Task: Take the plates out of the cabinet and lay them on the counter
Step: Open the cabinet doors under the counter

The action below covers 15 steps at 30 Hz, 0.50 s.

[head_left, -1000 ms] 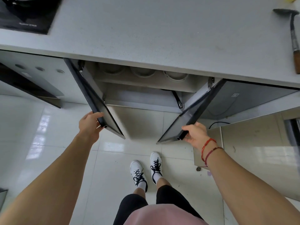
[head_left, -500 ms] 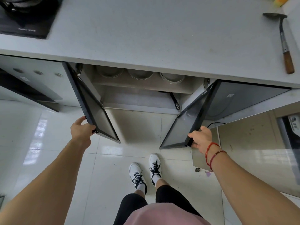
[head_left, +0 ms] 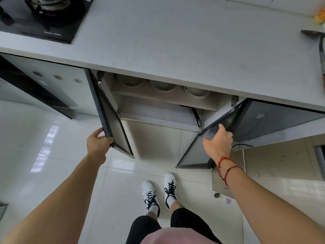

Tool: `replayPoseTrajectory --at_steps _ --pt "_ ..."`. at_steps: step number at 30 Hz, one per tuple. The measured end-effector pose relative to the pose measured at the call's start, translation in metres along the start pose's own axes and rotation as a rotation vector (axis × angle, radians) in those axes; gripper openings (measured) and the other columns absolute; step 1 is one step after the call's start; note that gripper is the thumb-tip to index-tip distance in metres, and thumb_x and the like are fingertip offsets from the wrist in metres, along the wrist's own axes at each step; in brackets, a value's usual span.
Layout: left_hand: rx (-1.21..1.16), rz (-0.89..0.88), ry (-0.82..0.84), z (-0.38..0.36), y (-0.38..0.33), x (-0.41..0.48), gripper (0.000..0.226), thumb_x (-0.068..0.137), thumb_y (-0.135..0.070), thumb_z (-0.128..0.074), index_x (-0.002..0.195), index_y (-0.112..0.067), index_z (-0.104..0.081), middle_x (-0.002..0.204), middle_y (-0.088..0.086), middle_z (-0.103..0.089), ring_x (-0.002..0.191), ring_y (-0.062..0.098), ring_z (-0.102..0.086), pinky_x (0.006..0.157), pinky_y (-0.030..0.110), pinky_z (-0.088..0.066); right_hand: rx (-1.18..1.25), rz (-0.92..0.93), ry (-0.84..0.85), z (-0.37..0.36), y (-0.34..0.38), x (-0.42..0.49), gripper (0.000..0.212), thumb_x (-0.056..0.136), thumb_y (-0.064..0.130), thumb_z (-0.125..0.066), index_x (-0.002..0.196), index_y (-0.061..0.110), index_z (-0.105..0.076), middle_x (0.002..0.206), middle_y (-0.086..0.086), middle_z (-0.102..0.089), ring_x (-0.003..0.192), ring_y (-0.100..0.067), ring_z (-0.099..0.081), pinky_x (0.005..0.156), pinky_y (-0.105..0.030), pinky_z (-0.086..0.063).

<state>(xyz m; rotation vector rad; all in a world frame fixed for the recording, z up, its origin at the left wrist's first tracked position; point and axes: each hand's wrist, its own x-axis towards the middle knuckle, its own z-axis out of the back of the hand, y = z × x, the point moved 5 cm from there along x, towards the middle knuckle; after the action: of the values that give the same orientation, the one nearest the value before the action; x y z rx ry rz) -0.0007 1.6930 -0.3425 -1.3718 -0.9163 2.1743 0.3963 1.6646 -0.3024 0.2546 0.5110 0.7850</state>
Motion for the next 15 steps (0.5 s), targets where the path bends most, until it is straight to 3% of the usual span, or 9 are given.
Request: replayPoseTrajectory --at_steps 5,12,15 --pt "0.034 0.012 0.006 0.007 0.002 0.006 0.06 0.085 0.012 -0.062 0.137 -0.015 -0.052 0.085 0.006 -0.067 0.084 0.03 -0.068 0.072 0.031 -0.053 0.04 0.198 0.159 -0.031 0.064 -0.012 0.068 0.092 0.021 -0.06 0.151 0.019 -0.028 0.15 -0.014 -0.035 0.134 -0.031 -0.039 0.104 -0.045 -0.04" --pt "0.074 -0.026 0.005 0.022 0.01 0.012 0.05 0.084 0.009 -0.058 0.13 -0.013 -0.059 0.092 0.009 -0.071 0.078 0.027 -0.066 0.066 0.035 -0.053 0.117 0.376 0.55 -0.115 0.159 -0.054 0.062 0.098 0.04 -0.047 0.154 0.027 -0.024 0.159 0.0 -0.03 0.145 -0.022 -0.031 0.114 -0.04 -0.029" --pt "0.087 -0.045 0.005 0.027 0.014 0.014 0.041 0.086 0.005 -0.059 0.122 -0.013 -0.065 0.086 0.005 -0.071 0.08 0.028 -0.067 0.078 0.039 -0.056 0.094 0.445 0.709 -0.154 0.199 -0.084 0.06 0.101 0.044 -0.039 0.156 0.029 -0.019 0.16 0.0 -0.029 0.146 -0.023 -0.03 0.115 -0.043 -0.028"
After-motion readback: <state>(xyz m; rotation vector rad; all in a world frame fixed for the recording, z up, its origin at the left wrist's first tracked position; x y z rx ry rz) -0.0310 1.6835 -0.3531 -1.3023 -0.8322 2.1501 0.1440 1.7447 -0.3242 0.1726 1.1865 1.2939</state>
